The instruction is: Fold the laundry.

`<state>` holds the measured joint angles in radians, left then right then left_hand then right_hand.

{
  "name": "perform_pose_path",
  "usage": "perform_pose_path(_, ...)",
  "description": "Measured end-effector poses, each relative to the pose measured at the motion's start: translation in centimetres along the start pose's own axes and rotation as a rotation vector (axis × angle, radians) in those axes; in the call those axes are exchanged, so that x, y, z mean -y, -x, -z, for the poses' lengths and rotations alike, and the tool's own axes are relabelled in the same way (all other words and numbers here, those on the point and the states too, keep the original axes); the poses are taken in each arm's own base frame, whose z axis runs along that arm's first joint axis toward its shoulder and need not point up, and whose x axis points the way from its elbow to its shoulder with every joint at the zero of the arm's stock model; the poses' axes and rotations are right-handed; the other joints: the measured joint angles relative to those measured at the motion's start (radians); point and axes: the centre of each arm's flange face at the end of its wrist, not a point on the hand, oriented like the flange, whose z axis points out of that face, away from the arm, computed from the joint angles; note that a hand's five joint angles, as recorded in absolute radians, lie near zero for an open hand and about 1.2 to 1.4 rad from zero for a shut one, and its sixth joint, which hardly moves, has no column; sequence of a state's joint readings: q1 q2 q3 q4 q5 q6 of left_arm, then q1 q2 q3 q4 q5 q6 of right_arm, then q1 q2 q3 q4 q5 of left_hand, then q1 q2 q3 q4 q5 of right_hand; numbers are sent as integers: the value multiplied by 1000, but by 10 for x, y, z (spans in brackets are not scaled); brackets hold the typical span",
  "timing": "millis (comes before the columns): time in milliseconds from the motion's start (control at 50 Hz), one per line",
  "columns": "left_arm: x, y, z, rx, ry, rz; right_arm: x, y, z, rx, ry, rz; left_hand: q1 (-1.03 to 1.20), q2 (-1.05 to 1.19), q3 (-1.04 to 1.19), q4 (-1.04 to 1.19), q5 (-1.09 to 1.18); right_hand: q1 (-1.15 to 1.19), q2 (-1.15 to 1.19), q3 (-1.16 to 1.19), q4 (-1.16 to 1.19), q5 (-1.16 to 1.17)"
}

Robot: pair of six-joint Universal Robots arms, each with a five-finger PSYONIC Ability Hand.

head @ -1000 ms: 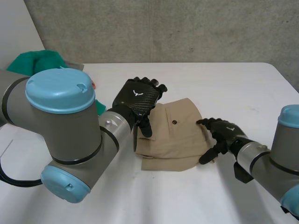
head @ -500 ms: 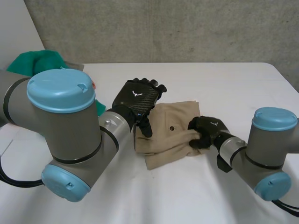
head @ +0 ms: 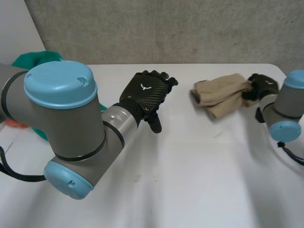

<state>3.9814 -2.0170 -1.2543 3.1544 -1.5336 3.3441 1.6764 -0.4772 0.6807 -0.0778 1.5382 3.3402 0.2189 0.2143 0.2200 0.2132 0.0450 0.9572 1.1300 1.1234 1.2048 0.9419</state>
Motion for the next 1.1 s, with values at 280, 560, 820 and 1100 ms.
perform_pose_path(280,18,-37,15,-187,-72,50,32,-113,-42,-199,-95,185,0,0,0,0,0,0,0,0,0,0)
perform_pose_path(560,27,-42,21,-218,-92,50,44,-136,-45,-205,-125,221,0,0,0,0,0,-665,-812,-790,-820,-769)
perform_pose_path(820,34,-40,25,-213,-114,49,60,-147,-33,-454,-136,527,0,0,0,0,0,-725,-913,-905,-984,-896)
perform_pose_path(1100,61,53,10,148,-247,9,123,-12,58,-71,-476,630,0,0,0,0,0,-725,-914,-905,-984,-896)
